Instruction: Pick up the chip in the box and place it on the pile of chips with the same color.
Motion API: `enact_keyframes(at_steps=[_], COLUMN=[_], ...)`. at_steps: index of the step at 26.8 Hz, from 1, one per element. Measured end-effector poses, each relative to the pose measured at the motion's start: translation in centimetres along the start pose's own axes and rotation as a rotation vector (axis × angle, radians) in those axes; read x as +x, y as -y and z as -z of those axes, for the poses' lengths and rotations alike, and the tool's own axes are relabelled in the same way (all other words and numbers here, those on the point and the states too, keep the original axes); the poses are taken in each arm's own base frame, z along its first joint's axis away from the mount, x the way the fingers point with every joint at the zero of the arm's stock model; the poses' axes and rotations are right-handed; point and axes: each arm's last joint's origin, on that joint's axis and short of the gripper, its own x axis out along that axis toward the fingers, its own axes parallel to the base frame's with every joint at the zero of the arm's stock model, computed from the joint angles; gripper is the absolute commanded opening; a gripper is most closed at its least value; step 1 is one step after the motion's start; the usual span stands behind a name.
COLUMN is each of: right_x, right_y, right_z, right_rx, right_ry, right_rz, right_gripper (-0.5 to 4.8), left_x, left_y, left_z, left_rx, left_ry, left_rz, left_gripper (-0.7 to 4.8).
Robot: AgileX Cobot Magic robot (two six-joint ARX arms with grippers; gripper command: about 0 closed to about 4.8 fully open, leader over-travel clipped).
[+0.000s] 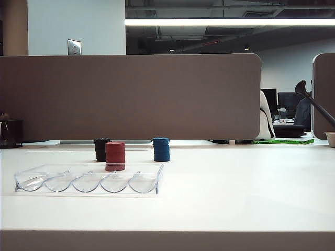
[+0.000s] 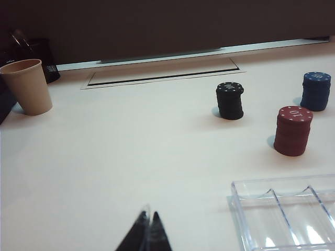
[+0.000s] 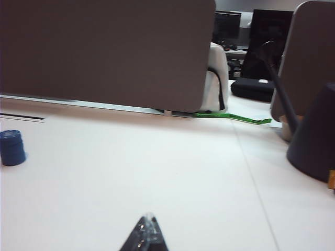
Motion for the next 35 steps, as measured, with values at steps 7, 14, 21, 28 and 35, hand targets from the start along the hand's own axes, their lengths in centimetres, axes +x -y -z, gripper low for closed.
enact_keyframes(at_steps=[7, 14, 21, 28, 35], right_x=[0.0, 0.0, 0.0, 0.0, 0.0], right_y=[0.1, 0.4, 0.4, 0.4, 0.4], right_z=[0.0, 0.0, 0.0, 0.1, 0.1], right_rx=[-0.007, -0.009, -0.006, -0.006, -0.006], right_ry=[-0.003, -0.005, -0.005, -0.012, -0.013], right_rz=[0.033, 0.060, 0.058, 0.057, 0.057], right_gripper=[-0.06, -0.06, -0.06, -0.06, -0.06], left_x=[0.0, 0.0, 0.0, 0.0, 0.0], left_y=[-0.2, -1.4, -1.6, -1.6, -1.6], left_z=[0.0, 0.1, -0.3, -0.3, -0.2], left_rx=[-0.001, -0.016, -0.034, -0.037, -0.038], left_ry=[-0.002, -0.004, 0.044, 0.045, 0.038], left_rz=[-0.018, -0.069, -0.081, -0.079, -0.078], left_gripper=[-0.06, -0.06, -0.06, -0.05, -0.05])
